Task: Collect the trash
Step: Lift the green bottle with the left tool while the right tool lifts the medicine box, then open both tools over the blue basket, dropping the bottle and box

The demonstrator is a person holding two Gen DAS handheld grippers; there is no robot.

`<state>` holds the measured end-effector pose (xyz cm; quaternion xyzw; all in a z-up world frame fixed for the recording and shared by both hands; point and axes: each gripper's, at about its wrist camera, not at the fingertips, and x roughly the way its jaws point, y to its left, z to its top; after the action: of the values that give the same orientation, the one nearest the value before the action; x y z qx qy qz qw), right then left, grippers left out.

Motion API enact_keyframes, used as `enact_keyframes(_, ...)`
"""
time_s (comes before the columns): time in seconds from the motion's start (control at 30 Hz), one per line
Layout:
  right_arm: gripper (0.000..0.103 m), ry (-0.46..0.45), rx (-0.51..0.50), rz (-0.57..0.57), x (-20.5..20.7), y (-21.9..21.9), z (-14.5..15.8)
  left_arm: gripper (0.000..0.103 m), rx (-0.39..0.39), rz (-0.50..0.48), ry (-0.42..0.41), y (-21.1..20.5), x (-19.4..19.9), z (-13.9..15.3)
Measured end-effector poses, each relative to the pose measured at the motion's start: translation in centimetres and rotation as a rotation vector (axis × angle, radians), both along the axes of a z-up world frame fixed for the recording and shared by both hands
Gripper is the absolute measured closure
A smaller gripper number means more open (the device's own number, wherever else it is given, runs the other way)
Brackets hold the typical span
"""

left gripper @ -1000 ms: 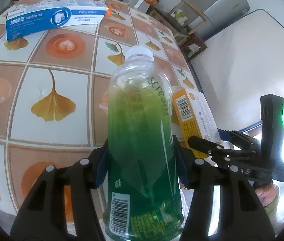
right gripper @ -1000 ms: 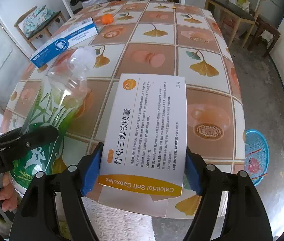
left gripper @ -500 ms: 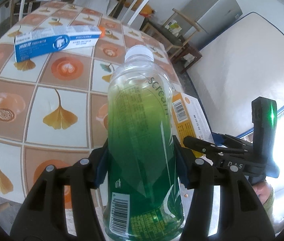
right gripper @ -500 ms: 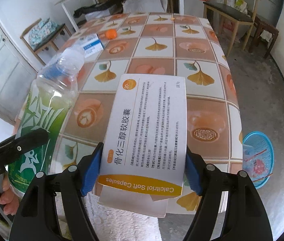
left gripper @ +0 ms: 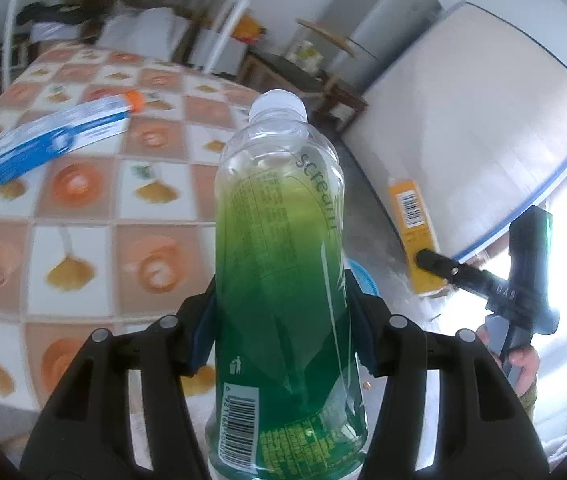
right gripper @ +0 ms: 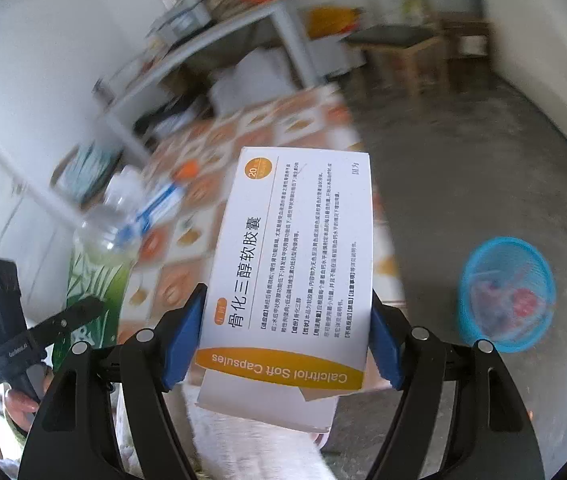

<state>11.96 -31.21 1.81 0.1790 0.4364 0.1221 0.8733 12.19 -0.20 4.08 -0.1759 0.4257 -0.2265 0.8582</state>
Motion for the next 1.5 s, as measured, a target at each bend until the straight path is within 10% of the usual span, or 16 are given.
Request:
enact_keyframes(0.43,0.032,0.117,0.107,-0.43,-6.4,-18.3,-7.2,0.049,0.053,-0.381,0.091,-18.4,6.0,-1.1)
enact_keyframes(0.77,0.032,0.262,0.241,-0.522,-4.3,-23.9,-16.7,0.049,0.184,-0.583,0.277,-32.8,9.9,-8.5)
enact_keyframes(1.0,0.024,0.25,0.287,-0.599,0.3,-29.2,-21.4,0.034,0.218,-0.602,0.228,-40.3,13.9,-11.0)
enact_keyframes(1.23,0.021,0.368,0.335,-0.712,0.5,-32.4,-30.2,0.026,0.144,-0.54,0.254,-39.2,14.6,-12.1)
enact_keyframes(1.5,0.021,0.343,0.36,-0.707,-4.4,-30.9,-30.6,0.026,0.136,-0.486,0.181,-34.0,12.6,-9.7)
